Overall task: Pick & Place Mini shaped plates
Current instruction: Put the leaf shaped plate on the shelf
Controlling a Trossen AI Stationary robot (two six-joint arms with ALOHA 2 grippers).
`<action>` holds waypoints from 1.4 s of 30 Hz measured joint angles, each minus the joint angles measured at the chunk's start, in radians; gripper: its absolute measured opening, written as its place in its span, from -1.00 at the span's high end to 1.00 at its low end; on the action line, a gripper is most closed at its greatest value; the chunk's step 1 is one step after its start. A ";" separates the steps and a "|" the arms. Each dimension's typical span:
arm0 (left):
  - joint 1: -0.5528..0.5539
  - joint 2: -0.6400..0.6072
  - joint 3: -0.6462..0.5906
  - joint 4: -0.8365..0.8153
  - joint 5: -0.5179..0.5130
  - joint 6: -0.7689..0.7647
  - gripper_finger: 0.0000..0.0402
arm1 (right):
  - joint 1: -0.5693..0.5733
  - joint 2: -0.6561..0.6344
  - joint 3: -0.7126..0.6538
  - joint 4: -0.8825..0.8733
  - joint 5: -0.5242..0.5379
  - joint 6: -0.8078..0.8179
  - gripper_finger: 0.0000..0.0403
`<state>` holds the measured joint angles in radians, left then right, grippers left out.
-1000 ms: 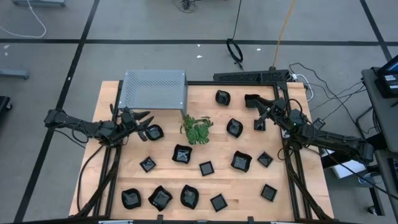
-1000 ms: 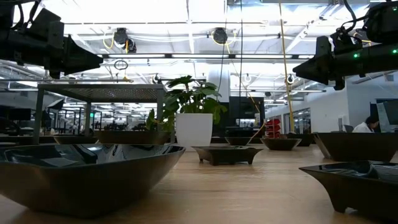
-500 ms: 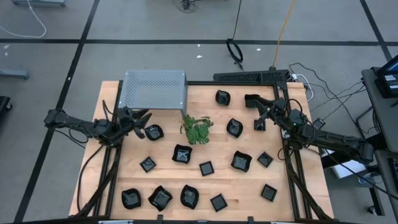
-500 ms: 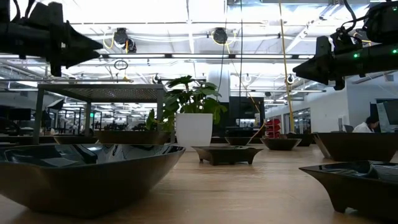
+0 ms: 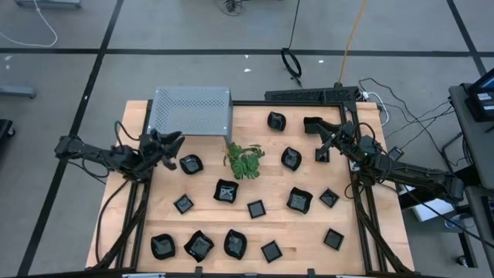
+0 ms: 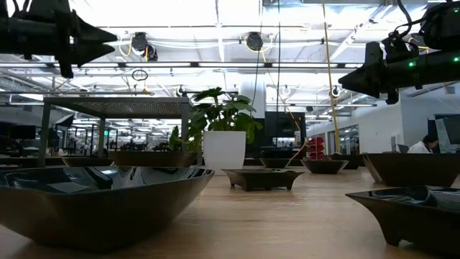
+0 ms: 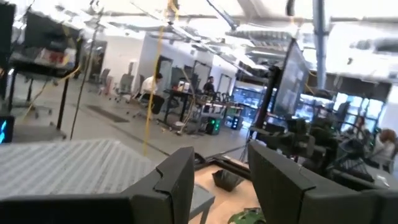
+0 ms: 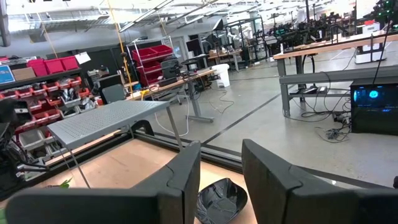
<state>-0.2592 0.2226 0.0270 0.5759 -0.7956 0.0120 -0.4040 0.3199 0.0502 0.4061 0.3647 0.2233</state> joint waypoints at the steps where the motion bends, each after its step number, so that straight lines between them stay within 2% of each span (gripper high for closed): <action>1: 0.000 0.000 0.007 -0.003 0.008 0.011 0.24 | 0.000 0.000 0.000 0.000 0.000 0.000 0.48; 5: 0.000 0.008 0.072 -0.080 0.025 0.005 0.24 | 0.000 0.000 0.000 0.000 0.000 0.000 0.48; 10: 0.000 0.069 0.220 -0.357 0.079 0.006 0.24 | 0.000 0.000 0.000 0.000 0.000 0.000 0.48; 16: 0.000 0.213 0.418 -0.691 0.155 -0.043 0.24 | 0.000 0.000 0.000 0.000 0.000 0.000 0.48; 20: 0.000 0.324 0.522 -0.828 0.171 -0.103 0.24 | 0.000 0.000 0.000 0.000 0.000 0.000 0.48; 33: 0.000 0.703 0.768 -0.865 0.171 -0.180 0.24 | 0.000 0.000 0.000 0.000 0.000 0.000 0.48; 39: 0.038 0.865 0.855 -0.931 0.177 -0.354 0.24 | 0.000 0.000 0.000 0.000 0.000 0.000 0.48; 42: 0.065 0.938 0.893 -0.999 0.265 -0.463 0.24 | 0.000 0.000 0.000 0.000 0.000 0.000 0.48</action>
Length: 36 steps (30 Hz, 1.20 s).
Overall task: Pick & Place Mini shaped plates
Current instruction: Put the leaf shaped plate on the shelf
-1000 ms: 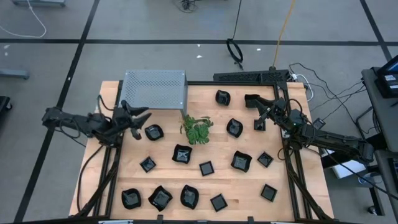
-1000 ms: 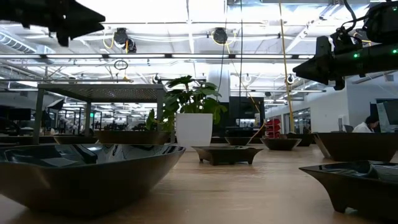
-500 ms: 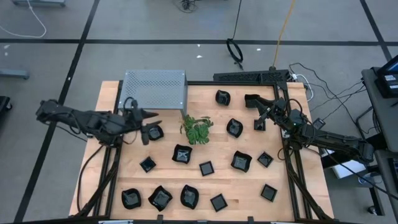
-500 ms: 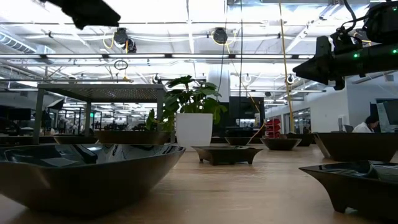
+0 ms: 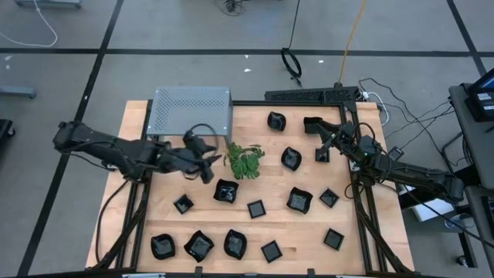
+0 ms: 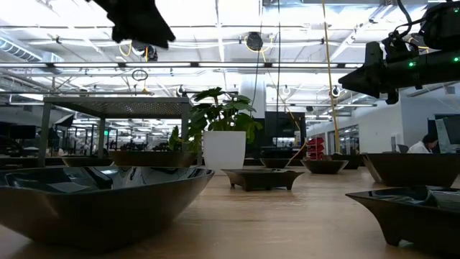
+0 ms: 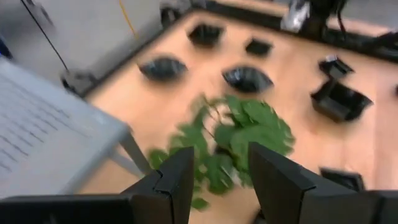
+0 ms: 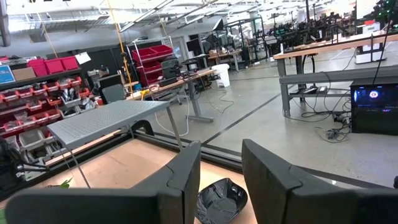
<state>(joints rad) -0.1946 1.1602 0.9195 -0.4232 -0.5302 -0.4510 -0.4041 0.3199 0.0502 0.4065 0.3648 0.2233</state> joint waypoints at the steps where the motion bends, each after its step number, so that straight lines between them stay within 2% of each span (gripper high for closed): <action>1: 0.007 0.024 0.011 -0.029 0.035 -0.038 0.24 | 0.000 0.000 0.000 0.000 0.000 0.000 0.48; 6: 0.024 0.139 0.042 -0.168 0.200 -0.153 0.24 | 0.000 0.000 0.000 0.000 0.000 0.000 0.48; 14: 0.024 0.276 0.043 -0.383 0.396 -0.303 0.24 | 0.000 0.000 0.000 0.000 0.000 0.000 0.48; 19: 0.015 0.310 0.043 -0.453 0.387 -0.338 0.24 | 0.000 0.000 0.000 0.000 0.000 0.000 0.48; 27: 0.024 0.312 0.038 -0.556 0.253 -0.367 0.24 | 0.000 0.000 0.000 0.000 0.000 0.000 0.48; 36: 0.061 0.312 -0.043 -0.553 0.250 -0.449 0.24 | 0.000 0.000 0.000 0.000 0.000 0.000 0.48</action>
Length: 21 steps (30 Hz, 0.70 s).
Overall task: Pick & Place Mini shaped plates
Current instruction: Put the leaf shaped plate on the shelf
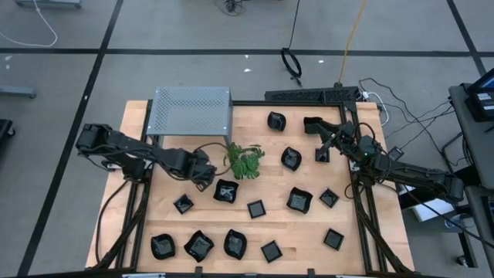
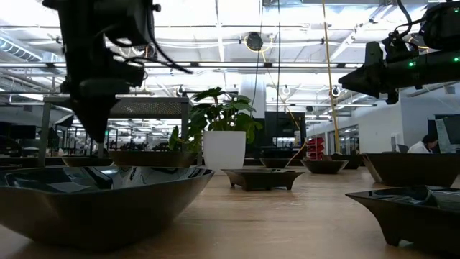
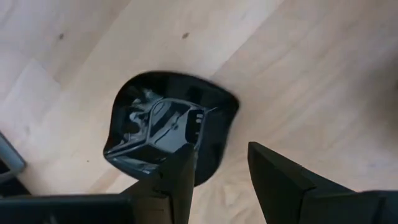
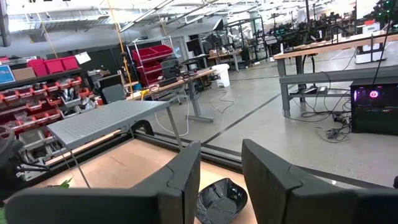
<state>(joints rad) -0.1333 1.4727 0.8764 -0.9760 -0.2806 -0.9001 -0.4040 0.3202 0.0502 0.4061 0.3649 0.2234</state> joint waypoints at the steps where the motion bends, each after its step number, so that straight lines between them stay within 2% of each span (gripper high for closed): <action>1: 0.003 0.000 -0.009 0.009 0.000 0.000 0.24 | 0.000 0.000 0.000 0.000 0.000 0.000 0.48; 7: 0.028 0.000 -0.058 0.025 0.001 0.019 0.24 | 0.000 0.000 0.000 0.000 0.000 0.000 0.48; 14: 0.042 0.000 -0.118 0.125 0.018 0.081 0.24 | 0.000 0.000 0.000 0.000 0.000 0.000 0.48; 21: 0.044 0.000 -0.142 0.165 0.004 0.120 0.11 | 0.000 0.000 0.000 0.000 0.000 0.000 0.48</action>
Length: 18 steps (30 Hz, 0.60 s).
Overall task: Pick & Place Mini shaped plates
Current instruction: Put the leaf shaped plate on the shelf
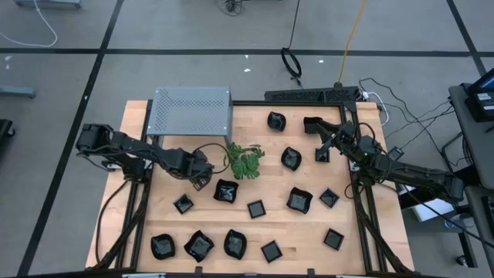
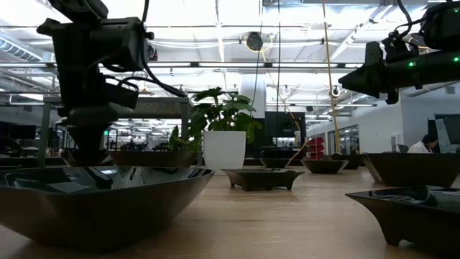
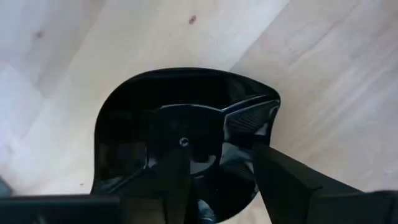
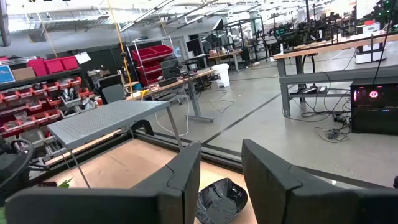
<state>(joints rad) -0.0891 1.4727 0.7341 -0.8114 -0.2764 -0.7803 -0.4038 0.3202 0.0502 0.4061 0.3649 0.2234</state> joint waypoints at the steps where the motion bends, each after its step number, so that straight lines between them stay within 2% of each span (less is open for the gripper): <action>1: 0.000 0.000 0.000 0.002 0.009 0.000 0.09 | 0.000 0.000 0.000 0.000 0.000 0.000 0.48; 10: -0.001 -0.001 0.018 -0.005 0.020 0.016 -0.03 | 0.000 0.000 0.000 0.000 0.000 0.000 0.48; 18: -0.021 -0.002 0.094 -0.030 0.102 0.045 -0.03 | 0.000 0.000 0.000 0.000 0.000 0.000 0.48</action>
<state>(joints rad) -0.1097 1.4712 0.8286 -0.8417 -0.1744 -0.7348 -0.4040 0.3201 0.0502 0.4063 0.3645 0.2230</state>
